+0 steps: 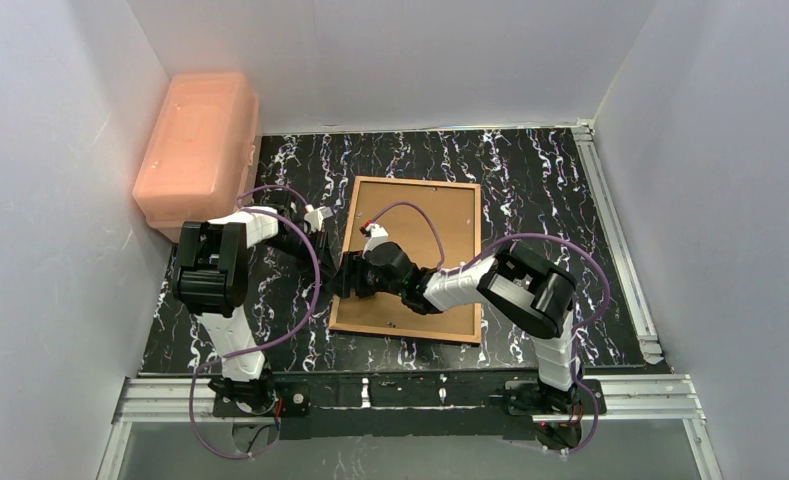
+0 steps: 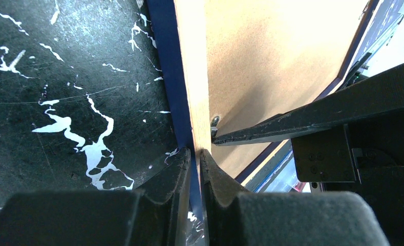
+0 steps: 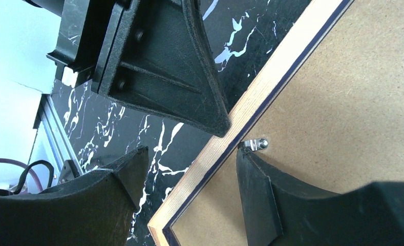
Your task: Put the photo into the frame
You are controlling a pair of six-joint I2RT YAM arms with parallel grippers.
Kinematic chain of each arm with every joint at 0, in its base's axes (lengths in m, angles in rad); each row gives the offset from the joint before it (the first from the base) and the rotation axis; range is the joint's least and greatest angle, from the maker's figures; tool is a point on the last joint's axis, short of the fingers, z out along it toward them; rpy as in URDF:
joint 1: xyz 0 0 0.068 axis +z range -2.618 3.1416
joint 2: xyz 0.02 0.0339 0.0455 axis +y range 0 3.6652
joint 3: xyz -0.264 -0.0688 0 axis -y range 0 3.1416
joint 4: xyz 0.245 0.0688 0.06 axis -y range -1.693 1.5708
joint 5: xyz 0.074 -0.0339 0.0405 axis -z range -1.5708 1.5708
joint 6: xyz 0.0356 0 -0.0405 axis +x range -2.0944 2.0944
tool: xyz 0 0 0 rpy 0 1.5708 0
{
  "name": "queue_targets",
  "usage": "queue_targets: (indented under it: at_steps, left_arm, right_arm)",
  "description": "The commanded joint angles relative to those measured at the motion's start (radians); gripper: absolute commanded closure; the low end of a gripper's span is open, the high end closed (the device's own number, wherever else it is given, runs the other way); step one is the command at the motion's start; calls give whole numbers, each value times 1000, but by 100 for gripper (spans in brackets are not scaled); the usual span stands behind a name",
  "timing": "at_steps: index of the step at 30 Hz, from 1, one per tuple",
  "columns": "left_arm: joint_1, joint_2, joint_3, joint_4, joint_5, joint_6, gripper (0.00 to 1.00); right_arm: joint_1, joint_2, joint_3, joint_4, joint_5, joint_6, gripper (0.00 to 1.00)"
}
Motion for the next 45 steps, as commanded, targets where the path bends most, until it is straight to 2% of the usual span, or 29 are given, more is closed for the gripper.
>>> queue_targets:
  at_steps: [1,27,38,45]
  left_arm:
    - [-7,-25,-23,8,-35,18,91]
    - [-7,-37,-5,-14,-35,23,92]
    - [-7,-52,-2,-23,-53,30,93]
    - [-8,-51,2,-24,-47,21,93]
  right_arm:
    - [3,16,36,35,6,-18,28]
    - [0,36,60,43,0,-38,29]
    - [-12,-144,-36,-3,-29,-53,29]
    - [-12,-127,-75,2,-25,-20,29]
